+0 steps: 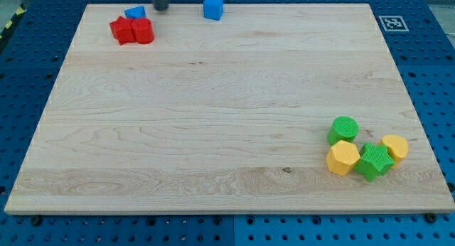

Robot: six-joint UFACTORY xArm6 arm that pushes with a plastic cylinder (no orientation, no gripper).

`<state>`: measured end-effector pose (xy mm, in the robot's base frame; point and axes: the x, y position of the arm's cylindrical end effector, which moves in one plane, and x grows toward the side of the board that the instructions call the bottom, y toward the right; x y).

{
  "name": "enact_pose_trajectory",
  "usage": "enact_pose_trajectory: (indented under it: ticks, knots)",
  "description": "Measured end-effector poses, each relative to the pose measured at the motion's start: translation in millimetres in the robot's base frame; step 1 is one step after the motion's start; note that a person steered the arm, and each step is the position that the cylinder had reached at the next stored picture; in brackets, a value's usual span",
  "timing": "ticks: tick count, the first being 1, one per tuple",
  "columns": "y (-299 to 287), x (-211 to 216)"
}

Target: Push the blue triangle towards the blue cube

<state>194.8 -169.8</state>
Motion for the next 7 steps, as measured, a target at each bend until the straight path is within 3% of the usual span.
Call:
enact_pose_trajectory:
  ticks: [1,2,3,7]
  knots:
    - [-56,0]
    - [-73,30]
    - [-73,31]
    - [15,68]
